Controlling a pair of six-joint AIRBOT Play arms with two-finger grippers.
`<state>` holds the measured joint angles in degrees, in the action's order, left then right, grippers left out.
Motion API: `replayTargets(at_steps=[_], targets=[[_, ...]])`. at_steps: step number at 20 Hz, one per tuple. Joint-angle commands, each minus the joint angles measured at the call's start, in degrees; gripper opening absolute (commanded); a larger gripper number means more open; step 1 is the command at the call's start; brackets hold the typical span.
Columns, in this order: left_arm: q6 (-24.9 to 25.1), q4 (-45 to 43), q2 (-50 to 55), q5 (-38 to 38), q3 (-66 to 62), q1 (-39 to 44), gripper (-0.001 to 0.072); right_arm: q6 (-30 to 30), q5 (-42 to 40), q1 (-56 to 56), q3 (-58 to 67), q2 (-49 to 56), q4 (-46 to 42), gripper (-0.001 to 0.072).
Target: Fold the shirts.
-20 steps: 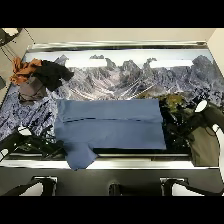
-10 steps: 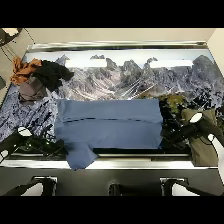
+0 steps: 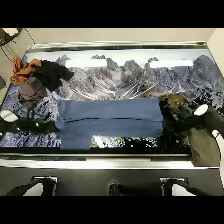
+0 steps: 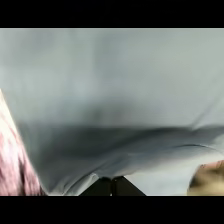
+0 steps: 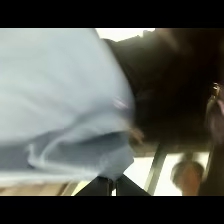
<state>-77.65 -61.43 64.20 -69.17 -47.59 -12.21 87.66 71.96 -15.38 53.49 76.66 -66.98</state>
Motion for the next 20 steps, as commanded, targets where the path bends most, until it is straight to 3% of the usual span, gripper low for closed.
replayTargets(at_steps=[1,8,14,15,16,17,18,20], targets=[[-2.5,0.4,2.3,3.3,-11.8,1.5,0.0023,2.6,-2.1,3.6,10.0,1.9,-1.3,0.0043],[-5.6,0.4,24.2,1.4,-31.0,2.6,0.0024,9.1,-4.9,9.2,33.2,21.4,-2.8,0.0044],[-6.4,0.7,33.8,-0.5,-35.0,2.6,0.003,10.5,-7.8,9.2,35.6,28.4,-0.7,0.005],[-6.3,2.1,34.3,-0.5,-35.0,2.6,0.0042,10.4,-7.8,9.1,35.6,28.6,-0.1,0.0124],[-6.1,3.0,34.2,-0.5,-35.1,2.5,0.0135,8.7,-7.6,8.8,35.7,28.2,1.1,0.027],[-5.7,3.0,34.0,-1.0,-35.8,2.2,0.0295,4.8,-5.8,8.1,36.3,27.5,2.9,0.0569],[-5.6,3.0,33.8,-2.4,-36.8,1.8,0.0351,1.9,-3.6,6.9,37.0,26.7,4.4,0.0682],[-3.1,3.0,32.9,-6.1,-39.5,1.0,0.0349,0.8,-0.4,2.7,37.5,25.5,4.9,0.0681]])
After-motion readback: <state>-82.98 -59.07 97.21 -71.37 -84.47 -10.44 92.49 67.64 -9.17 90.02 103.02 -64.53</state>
